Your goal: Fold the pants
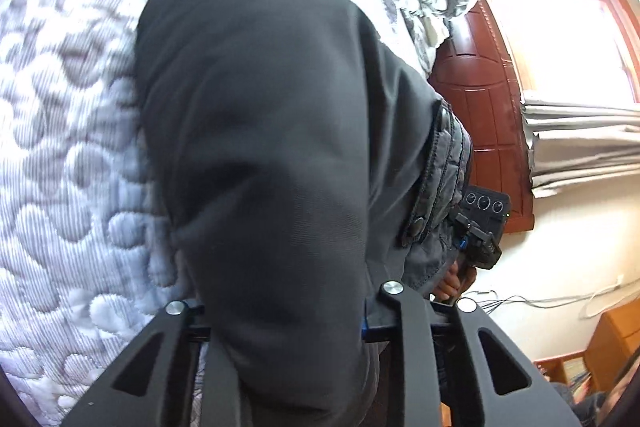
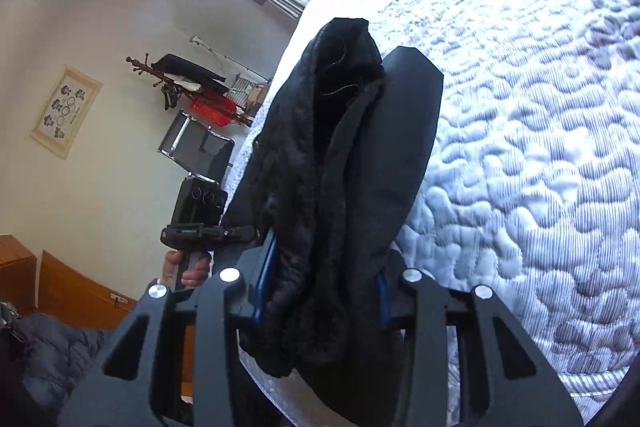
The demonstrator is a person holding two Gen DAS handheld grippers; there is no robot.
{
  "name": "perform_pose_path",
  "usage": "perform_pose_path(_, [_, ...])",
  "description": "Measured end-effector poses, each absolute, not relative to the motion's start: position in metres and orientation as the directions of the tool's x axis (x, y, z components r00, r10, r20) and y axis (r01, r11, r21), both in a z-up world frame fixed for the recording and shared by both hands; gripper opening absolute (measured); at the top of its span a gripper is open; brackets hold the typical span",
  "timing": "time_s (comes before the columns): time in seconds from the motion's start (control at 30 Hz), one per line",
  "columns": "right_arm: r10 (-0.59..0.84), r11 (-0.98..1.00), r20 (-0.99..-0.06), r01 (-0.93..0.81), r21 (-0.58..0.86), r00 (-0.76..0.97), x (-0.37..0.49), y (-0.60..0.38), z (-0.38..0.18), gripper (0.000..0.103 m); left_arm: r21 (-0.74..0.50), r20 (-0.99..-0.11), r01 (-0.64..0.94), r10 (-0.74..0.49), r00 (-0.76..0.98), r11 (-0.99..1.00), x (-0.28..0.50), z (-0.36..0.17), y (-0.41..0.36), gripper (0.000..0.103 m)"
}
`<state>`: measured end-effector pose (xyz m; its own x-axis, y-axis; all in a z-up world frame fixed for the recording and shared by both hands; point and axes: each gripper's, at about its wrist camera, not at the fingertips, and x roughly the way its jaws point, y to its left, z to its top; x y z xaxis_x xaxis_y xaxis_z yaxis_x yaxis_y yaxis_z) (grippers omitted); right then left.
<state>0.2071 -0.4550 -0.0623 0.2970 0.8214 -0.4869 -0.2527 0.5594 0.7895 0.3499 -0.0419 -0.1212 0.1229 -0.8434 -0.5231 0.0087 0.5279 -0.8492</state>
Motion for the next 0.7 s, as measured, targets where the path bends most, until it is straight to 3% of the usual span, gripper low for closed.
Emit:
perform_pose_path(0.43, [0.844,0.514,-0.405,-0.314,0.798,0.351,0.305,-0.436,-0.026,0.038,-0.839,-0.490,0.095,-0.821,0.294,0.535,0.411,-0.066,-0.010,0.024])
perform_pose_path(0.7, [0.820,0.550,-0.496,-0.150,0.822,0.285,0.378,-0.422,-0.096,0.039,-0.775,-0.603,0.007,-0.744,0.289,0.631,0.461,-0.107,0.009,0.028])
